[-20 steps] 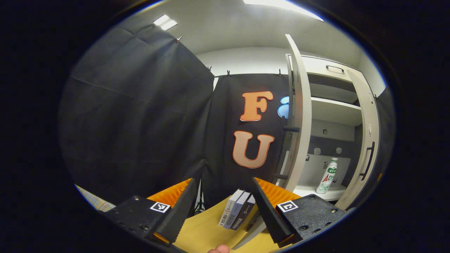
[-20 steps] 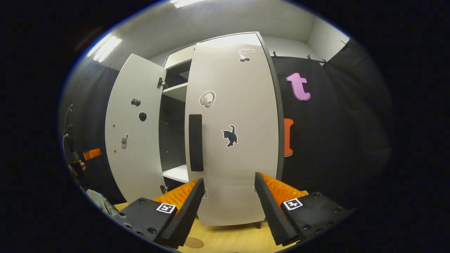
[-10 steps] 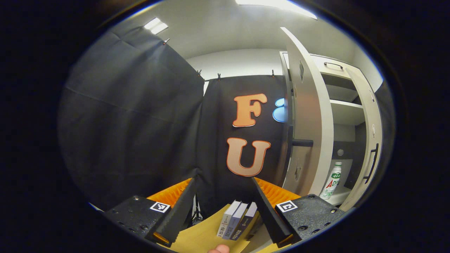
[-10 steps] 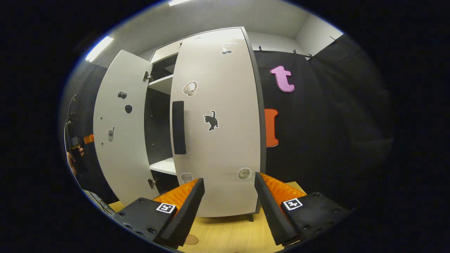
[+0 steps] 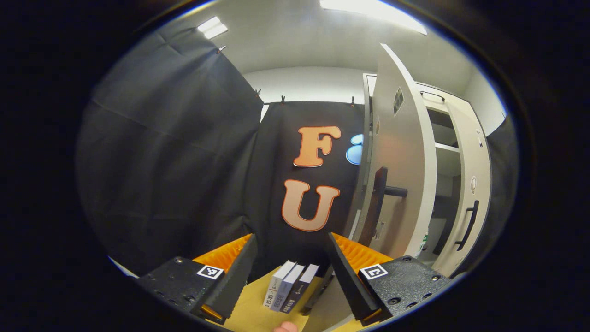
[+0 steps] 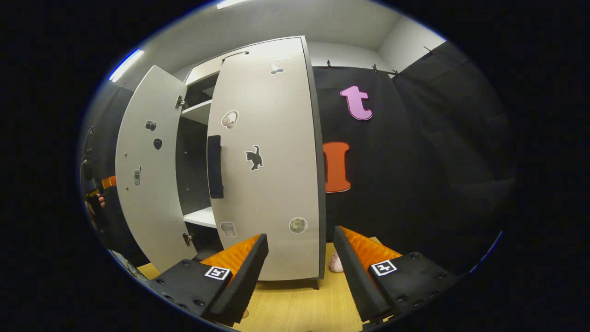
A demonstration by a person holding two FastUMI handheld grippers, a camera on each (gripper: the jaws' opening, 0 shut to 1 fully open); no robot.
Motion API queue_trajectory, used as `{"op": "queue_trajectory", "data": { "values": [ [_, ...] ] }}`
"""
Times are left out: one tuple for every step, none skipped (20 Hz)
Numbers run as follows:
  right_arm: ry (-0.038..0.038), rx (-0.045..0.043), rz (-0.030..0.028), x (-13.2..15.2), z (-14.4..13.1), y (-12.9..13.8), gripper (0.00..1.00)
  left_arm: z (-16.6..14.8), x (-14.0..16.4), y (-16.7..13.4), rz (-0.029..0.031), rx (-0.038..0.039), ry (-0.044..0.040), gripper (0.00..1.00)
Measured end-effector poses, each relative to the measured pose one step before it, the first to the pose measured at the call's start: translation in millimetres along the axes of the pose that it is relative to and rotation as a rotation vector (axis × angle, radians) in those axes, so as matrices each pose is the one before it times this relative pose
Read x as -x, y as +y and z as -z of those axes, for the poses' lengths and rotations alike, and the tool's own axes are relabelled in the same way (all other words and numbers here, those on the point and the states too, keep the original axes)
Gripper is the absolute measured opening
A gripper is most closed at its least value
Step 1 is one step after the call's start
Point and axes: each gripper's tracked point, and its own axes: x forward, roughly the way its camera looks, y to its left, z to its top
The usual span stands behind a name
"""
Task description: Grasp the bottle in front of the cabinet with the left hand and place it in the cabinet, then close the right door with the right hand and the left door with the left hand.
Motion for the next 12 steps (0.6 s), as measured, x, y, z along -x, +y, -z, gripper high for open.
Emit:
{"op": "queue_trajectory", "data": {
  "values": [
    [0.00373,-0.00087,-0.00184,2.61,0.80,-2.34,0.95,0.82,4.33,-11.67,0.01135,-0.00427,0.00118,0.93],
    [0.00526,0.00353,-0.00049,1.66,1.53,-2.67,0.95,0.33,4.33,-9.44,0.01119,-0.01027,0.00034,0.93],
    [0.00257,0.00559,0.00408,0.94,1.38,-2.62,0.95,-0.28,3.94,-8.61,0.00991,-0.01228,-0.00064,0.93],
    [0.00121,0.00616,0.00409,1.92,0.72,-3.19,0.87,0.06,2.17,-8.81,0.00842,-0.01040,-0.00212,0.93],
    [-0.00049,0.00510,0.00597,3.08,0.57,-2.93,0.87,-0.33,1.99,-6.87,0.01001,-0.00611,-0.00001,0.93],
    [-0.00046,0.00251,0.00694,2.12,1.06,-2.95,0.95,-0.40,-0.86,-7.05,0.01456,-0.00160,0.00544,0.88],
    [0.00053,-0.00101,0.00530,1.04,0.95,-1.79,0.95,2.48,-0.76,-8.81,0.02046,0.00143,0.00507,0.88],
    [0.00278,-0.00448,0.00215,0.87,1.15,-1.00,0.95,3.18,0.07,-7.46,0.01973,0.00681,0.00755,0.88],
    [0.00196,-0.00523,0.00284,1.32,0.97,-1.31,0.95,2.45,-0.22,-7.64,0.02043,0.00799,0.00664,0.88],
    [0.00017,-0.00371,0.00406,1.41,0.64,-2.05,0.86,1.98,-0.29,-8.52,0.02330,0.00586,0.00495,0.93],
    [-0.00196,-0.00185,0.00650,0.44,-0.53,-1.55,0.86,1.15,-1.72,-9.24,0.02457,0.00400,0.00358,0.89],
    [-0.00306,0.00108,0.00676,1.17,-0.36,-1.88,0.86,1.76,-3.03,-9.83,0.02394,0.00300,0.00183,0.89]
  ]
}}
